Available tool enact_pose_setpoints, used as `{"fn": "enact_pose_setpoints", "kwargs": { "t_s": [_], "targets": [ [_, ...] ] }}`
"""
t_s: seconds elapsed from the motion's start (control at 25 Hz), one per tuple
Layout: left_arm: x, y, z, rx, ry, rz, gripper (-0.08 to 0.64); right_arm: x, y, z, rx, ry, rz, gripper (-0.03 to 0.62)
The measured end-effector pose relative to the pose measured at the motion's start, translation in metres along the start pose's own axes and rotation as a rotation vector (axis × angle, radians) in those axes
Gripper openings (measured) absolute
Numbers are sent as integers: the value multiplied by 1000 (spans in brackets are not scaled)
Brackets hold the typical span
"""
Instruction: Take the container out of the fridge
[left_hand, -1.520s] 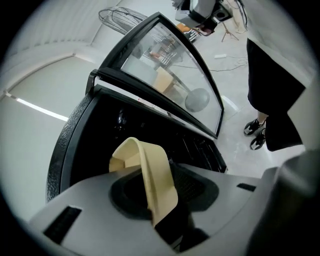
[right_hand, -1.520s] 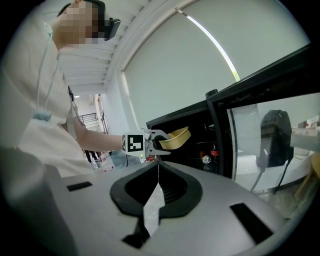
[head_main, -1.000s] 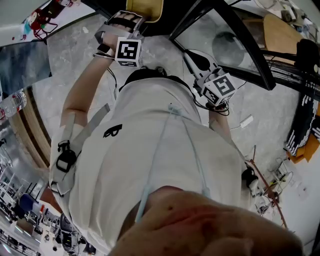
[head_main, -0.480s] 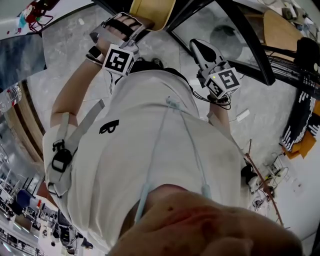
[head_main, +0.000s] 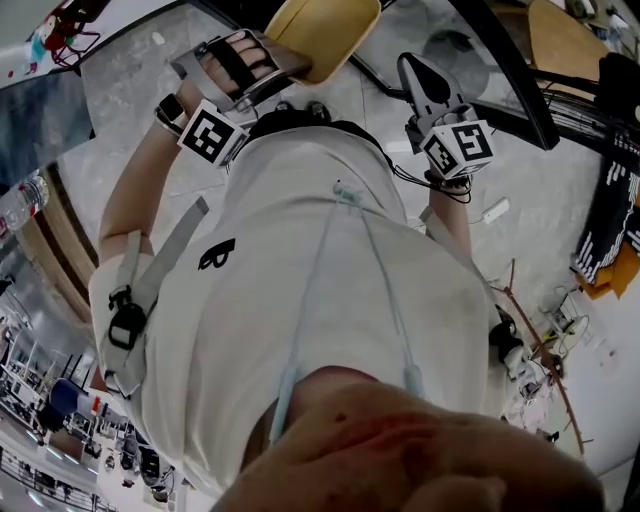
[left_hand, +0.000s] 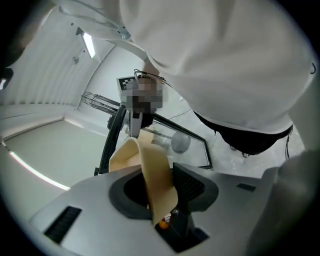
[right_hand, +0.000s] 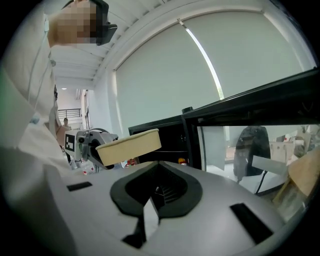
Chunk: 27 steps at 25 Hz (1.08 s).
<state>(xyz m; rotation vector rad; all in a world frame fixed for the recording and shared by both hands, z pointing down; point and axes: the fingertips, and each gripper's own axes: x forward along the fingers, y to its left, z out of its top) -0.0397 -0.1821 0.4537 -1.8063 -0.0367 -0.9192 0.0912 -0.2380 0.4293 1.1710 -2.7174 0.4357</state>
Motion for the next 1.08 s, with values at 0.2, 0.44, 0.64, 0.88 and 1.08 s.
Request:
{"fn": "enact_pose_setpoints", "kwargs": {
  "t_s": [0.2, 0.44, 0.64, 0.88, 1.08],
  "targets": [
    [-1, -6, 5, -17, -13, 0, 129, 2, 11, 3, -30, -24, 19, 15],
    [-9, -8, 4, -19, -5, -4, 129, 6, 22, 6, -41, -16, 32, 15],
    [-9, -14, 1, -30, 10, -17, 129, 11, 24, 5, -44, -17, 45, 15],
    [-9, -16, -2, -39, 16, -13, 129, 14, 25, 6, -47, -15, 50, 15],
    [-12, -13, -3, -41, 17, -14, 129, 13, 26, 8, -49, -16, 48, 15]
  ]
}}
